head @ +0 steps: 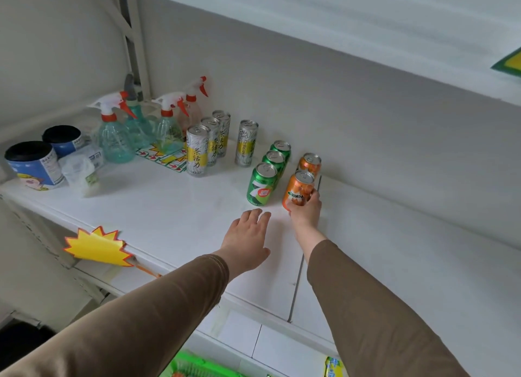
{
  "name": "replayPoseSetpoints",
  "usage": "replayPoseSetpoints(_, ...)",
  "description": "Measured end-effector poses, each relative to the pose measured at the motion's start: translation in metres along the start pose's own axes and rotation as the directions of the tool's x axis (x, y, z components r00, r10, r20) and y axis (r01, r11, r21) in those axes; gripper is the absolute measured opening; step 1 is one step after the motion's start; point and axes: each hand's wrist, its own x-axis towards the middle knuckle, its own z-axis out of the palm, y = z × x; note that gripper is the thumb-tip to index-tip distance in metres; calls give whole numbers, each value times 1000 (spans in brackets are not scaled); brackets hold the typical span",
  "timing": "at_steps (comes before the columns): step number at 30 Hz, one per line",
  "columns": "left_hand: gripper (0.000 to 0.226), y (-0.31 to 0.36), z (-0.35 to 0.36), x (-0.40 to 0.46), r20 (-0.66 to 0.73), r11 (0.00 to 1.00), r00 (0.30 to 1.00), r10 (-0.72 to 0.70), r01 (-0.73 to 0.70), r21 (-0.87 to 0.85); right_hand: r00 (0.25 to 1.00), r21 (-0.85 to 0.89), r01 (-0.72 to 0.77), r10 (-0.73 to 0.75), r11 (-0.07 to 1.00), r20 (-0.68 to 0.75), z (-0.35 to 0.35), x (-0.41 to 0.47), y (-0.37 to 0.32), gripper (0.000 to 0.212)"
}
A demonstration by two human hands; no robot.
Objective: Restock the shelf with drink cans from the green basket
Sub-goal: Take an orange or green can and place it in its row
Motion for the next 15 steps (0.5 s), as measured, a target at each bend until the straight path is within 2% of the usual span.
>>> replayPoseSetpoints(4, 84, -7, 2, 4, 4, 1000, 1000, -5, 5, -1, 999, -101, 8, -12, 995, -41, 4, 8, 0, 74)
replayPoseSetpoints(10, 83, -12, 4, 9, 6, 1000, 1000, -13, 13, -3, 996, -5, -36, 35, 999, -77, 7, 8, 3, 63)
replayPoseSetpoints(15, 84, -13, 5, 10, 17, 1000, 1000, -13, 13, -3, 997, -58, -38, 34, 998, -65, 4, 1, 9, 86)
